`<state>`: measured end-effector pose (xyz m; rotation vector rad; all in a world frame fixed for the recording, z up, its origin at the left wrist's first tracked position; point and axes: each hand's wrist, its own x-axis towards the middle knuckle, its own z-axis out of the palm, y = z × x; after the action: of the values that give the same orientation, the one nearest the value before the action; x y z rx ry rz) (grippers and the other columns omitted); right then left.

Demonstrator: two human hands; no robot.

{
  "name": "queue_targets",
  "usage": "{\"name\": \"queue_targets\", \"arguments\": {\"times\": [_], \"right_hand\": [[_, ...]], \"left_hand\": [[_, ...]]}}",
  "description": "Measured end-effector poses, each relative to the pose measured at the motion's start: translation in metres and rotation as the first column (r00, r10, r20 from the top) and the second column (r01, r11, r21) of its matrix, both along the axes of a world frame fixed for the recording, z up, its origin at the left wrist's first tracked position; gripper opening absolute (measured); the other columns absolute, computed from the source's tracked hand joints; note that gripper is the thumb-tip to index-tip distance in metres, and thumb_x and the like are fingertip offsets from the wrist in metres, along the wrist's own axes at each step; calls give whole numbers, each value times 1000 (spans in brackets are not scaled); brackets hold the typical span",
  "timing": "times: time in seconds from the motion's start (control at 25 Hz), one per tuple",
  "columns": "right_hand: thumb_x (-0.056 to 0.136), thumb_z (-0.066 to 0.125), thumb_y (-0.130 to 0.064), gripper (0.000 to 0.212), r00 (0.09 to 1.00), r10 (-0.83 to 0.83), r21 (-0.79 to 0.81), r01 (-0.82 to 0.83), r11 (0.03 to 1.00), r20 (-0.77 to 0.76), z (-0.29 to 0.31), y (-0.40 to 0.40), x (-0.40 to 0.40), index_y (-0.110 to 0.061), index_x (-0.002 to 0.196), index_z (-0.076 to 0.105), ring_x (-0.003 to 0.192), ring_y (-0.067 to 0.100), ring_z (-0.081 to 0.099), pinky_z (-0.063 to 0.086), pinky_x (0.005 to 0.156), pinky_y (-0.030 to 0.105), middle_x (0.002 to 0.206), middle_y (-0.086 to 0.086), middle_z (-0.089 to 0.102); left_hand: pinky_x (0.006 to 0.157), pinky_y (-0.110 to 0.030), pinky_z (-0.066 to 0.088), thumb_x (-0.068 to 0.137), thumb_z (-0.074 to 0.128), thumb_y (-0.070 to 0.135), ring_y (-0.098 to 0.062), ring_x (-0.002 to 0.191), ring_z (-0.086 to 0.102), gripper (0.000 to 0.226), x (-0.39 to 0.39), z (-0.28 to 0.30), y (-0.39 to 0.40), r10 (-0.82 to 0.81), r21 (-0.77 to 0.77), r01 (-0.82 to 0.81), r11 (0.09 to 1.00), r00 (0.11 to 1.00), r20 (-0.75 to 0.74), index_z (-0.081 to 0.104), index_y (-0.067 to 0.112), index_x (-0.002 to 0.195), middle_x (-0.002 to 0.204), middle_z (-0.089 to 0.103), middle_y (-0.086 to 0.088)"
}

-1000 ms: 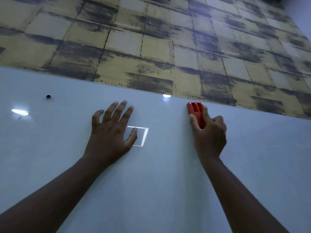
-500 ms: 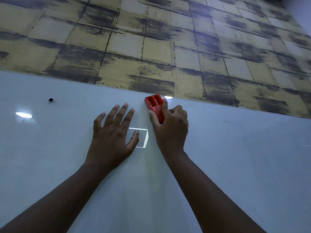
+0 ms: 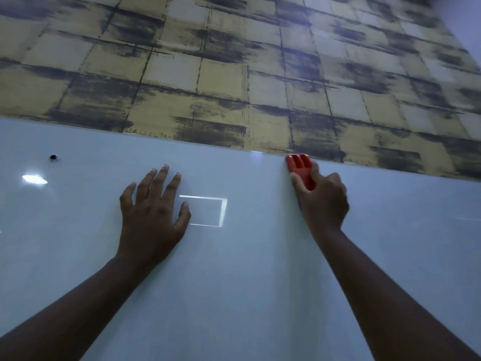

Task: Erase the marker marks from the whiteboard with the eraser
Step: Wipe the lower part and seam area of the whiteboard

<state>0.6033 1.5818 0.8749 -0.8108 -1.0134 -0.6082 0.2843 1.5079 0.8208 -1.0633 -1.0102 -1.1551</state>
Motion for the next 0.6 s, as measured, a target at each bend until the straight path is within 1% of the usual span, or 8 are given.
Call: {"name": "queue_targets", "arguments": {"times": [0.08, 0.12, 0.24, 0.32, 0.36, 0.44, 0.52, 0.6], "right_hand": [[96, 58, -61, 66, 997, -12, -28, 10, 1000, -76, -11, 11, 31, -21, 149, 54, 95, 37, 61, 53, 74, 42, 103, 16, 57], [96, 58, -60, 67, 995, -17, -37, 14, 999, -94, -15, 14, 39, -20, 149, 54, 95, 38, 61, 53, 73, 42, 102, 17, 57], [96, 59, -57, 66, 996, -8, -51, 3, 999, -94, -27, 16, 42, -17, 149, 54, 93, 35, 60, 54, 72, 41, 100, 15, 56], [96, 60, -55, 65, 1000, 4, -20, -5, 1000, -27, -39, 11, 27, -15, 147, 56, 91, 34, 58, 51, 70, 39, 97, 13, 53], [96, 60, -55, 63, 999, -13, 3, 13, 1000, 29, -49, 9, 16, -15, 145, 58, 88, 32, 57, 50, 68, 38, 95, 11, 52], [97, 54, -58, 65, 983, -74, 56, 65, 996, 168, -70, 6, -6, -15, 146, 55, 84, 28, 56, 54, 65, 39, 95, 10, 53], [96, 48, -59, 71, 956, -95, 83, 74, 994, 279, -85, 2, -19, -15, 152, 49, 87, 23, 56, 57, 69, 38, 102, 9, 58], [95, 49, -57, 74, 935, -94, 97, 64, 993, 341, -89, 1, -16, -13, 154, 45, 92, 21, 57, 59, 72, 37, 110, 9, 60]], "left_hand": [[114, -64, 34, 97, 37, 49, -44, 145, 48, 70, 19, -7, 3, 18, 17, -18, 1000, 999, 32, 58, 5, 148, 159, 49, -24], [113, -63, 34, 97, 38, 48, -43, 144, 50, 69, 27, -11, 4, 22, 21, -23, 1000, 1000, 19, 59, 6, 147, 158, 50, -23], [111, -58, 34, 98, 42, 42, -36, 142, 53, 61, 57, -20, 11, 56, 21, -54, 998, 993, -103, 63, 8, 144, 156, 53, -17], [110, -58, 35, 98, 44, 40, -34, 141, 54, 57, 86, -23, 20, 60, 23, -57, 998, 986, -156, 65, 9, 141, 155, 54, -15], [111, -58, 35, 98, 44, 40, -33, 141, 54, 57, 100, -24, 26, 53, 16, -51, 999, 986, -156, 65, 9, 141, 155, 55, -14], [113, -60, 37, 98, 42, 42, -33, 144, 53, 61, 123, -29, 36, 37, 1, -37, 999, 992, -119, 62, 8, 145, 157, 54, -14], [115, -63, 38, 100, 38, 45, -34, 147, 51, 66, 131, -33, 43, 23, 3, -22, 1000, 996, -86, 56, 6, 150, 159, 52, -16], [116, -65, 37, 101, 35, 47, -36, 148, 49, 69, 130, -35, 45, 18, 13, -17, 1000, 996, -92, 53, 6, 153, 161, 50, -17]]}}
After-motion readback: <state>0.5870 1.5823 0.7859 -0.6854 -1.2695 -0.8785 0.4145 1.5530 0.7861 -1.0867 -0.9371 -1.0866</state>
